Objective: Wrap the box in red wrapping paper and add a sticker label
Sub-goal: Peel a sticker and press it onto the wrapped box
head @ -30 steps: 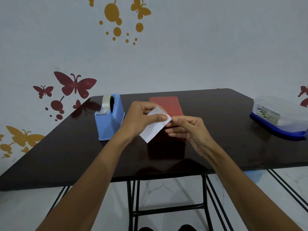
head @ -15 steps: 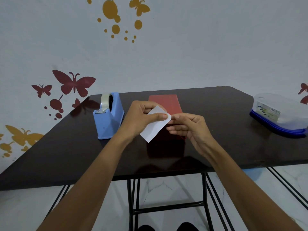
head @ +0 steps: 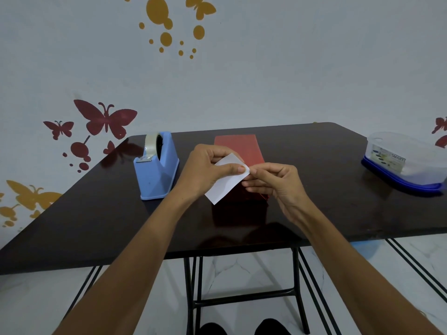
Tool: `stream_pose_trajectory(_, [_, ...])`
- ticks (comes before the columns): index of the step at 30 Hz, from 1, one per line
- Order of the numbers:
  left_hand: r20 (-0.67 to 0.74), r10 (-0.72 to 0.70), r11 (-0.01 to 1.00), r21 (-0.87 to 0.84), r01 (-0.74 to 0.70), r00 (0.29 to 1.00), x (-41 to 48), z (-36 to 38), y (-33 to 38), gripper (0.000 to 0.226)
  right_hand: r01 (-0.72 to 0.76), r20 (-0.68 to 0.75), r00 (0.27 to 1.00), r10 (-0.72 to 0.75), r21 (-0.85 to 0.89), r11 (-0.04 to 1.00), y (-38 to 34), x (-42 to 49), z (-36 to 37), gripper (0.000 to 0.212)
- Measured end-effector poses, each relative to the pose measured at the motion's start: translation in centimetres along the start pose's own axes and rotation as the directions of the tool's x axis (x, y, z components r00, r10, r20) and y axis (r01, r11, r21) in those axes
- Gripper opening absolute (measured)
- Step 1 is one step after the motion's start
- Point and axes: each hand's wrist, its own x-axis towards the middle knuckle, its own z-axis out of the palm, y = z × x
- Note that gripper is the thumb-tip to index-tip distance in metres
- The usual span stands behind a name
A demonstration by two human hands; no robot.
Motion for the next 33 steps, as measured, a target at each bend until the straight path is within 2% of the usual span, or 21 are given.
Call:
stream_pose_trajectory(8, [0.004, -0.016, 0.998, -0.054, 0.016, 1.0, -0.2, -0.1, 0.2, 0.005, -0.006, 0.04, 0.999, 0.005, 0.04, 0.999, 0.3, 0.0, 0.2, 0.023])
stream_pose_trajectory(13, [0.01, -0.022, 0.994, -0.103, 0.023, 1.0, -0.2, 0.2, 0.5, 0.004, 0.016, 0.067, 0.998, -0.019, 0.043, 0.999, 0.6, 0.1, 0.4, 0.021])
stream_pose_trajectory(19, [-0.027, -0.042, 0.996, -0.078, 0.039, 0.999, -0.2, 0.2, 0.2, 0.004, 0.141, 0.022, 0.99, -0.139, -0.145, 0.979, 0.4, -0.2, 0.9, 0.011])
stream_pose_trajectory(24, [-0.109, -0.089, 0.995, -0.064, 0.082, 0.99, -0.4, 0.6, -0.3, 0.007, 0.173, 0.022, 0.985, -0.171, -0.168, 0.971, 0.5, -0.7, 0.5, 0.01])
stream_pose_trajectory(27, [-0.044, -0.092, 0.991, -0.106, 0.087, 0.995, -0.4, 0.7, -0.3, 0.007, 0.135, -0.037, 0.989, -0.14, -0.113, 0.984, 0.4, -0.9, 0.4, 0.007])
stream_pose_trajectory(29, [0.016, -0.085, 0.991, -0.105, 0.086, 0.996, -0.5, 1.1, 0.0, 0.011, 0.158, -0.075, 0.982, -0.171, -0.156, 0.975, 0.2, -0.8, 0.3, 0.006])
stream_pose_trajectory(31, [-0.097, -0.009, 1.0, -0.023, 0.006, 0.995, -0.3, 1.4, -0.1, 0.021, 0.244, -0.151, 0.941, -0.304, -0.321, 0.915, 0.1, -0.7, 0.3, 0.006])
stream_pose_trajectory(32, [-0.222, 0.027, 1.0, 0.02, -0.023, 0.975, -0.3, 1.6, 0.0, 0.022, 0.303, -0.179, 0.89, -0.419, -0.454, 0.838, 0.0, -0.7, 0.2, 0.004])
stream_pose_trajectory(33, [-0.357, 0.037, 0.999, -0.007, -0.043, 0.933, -0.4, 1.8, 0.2, 0.016, 0.362, -0.165, 0.815, -0.555, -0.603, 0.711, -0.1, -0.7, 0.1, 0.002])
